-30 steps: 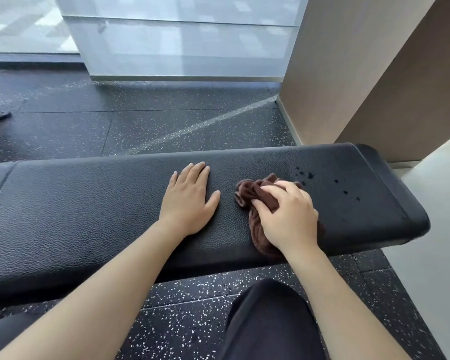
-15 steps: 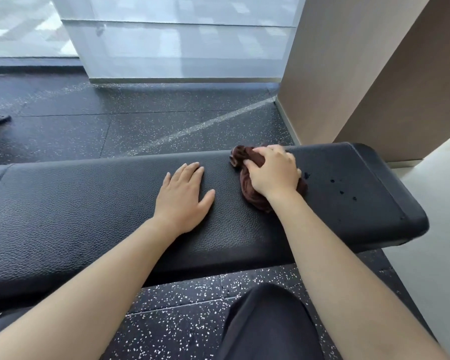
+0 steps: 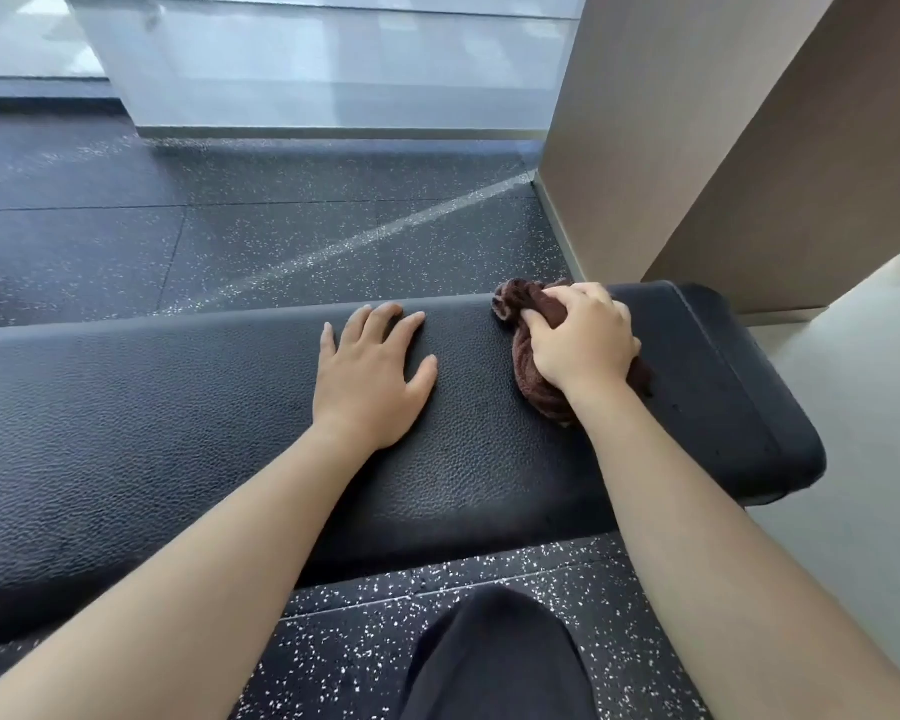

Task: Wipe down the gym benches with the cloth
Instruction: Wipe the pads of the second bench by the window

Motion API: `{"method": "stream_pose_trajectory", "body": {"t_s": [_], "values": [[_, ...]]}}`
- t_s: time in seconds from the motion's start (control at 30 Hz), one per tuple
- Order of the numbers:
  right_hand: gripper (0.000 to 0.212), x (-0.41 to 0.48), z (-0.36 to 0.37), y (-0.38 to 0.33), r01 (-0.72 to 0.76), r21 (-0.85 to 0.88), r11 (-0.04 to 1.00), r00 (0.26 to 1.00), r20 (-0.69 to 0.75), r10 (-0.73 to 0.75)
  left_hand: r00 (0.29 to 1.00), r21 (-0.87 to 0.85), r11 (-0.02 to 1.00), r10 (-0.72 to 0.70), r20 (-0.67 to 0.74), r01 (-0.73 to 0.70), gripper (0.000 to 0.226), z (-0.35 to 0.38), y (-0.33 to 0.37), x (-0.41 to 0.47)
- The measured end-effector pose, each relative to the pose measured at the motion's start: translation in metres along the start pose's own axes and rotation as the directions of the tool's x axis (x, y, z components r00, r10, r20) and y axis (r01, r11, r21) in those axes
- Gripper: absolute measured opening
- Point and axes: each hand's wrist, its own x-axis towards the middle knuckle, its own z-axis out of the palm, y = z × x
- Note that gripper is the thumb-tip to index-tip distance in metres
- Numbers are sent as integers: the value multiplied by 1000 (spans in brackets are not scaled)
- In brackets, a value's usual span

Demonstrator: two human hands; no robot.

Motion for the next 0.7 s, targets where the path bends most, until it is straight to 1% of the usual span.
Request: {"method": "stream_pose_trajectory", "body": {"t_s": [0.1, 0.23, 0.3, 0.37, 0.53, 0.7], "values": [[33, -1, -2, 0, 34, 15, 999, 999, 17, -34, 1000, -3, 1000, -10, -7, 10, 58, -1, 0, 1], [31, -40, -7, 13, 94, 63, 994, 996, -1, -95, 1000, -7, 1000, -7, -3, 7, 57, -1, 2, 0], [30, -57, -8, 17, 113, 51, 992, 994, -13, -112, 1000, -9, 1000, -16, 2, 16, 57, 0, 0, -1], [29, -55, -8, 15, 117, 29, 993, 993, -5, -117, 1000, -12, 1000, -22, -4, 22, 58, 0, 0, -2], [33, -16, -1, -4, 48, -11, 999, 999, 24, -48, 1000, -29, 1000, 1, -1, -1, 56, 1, 0, -1], [35, -33, -5, -4, 15, -10, 1000, 1000, 12, -15, 999, -37, 999, 18, 32, -17, 57, -1, 1, -2]]}}
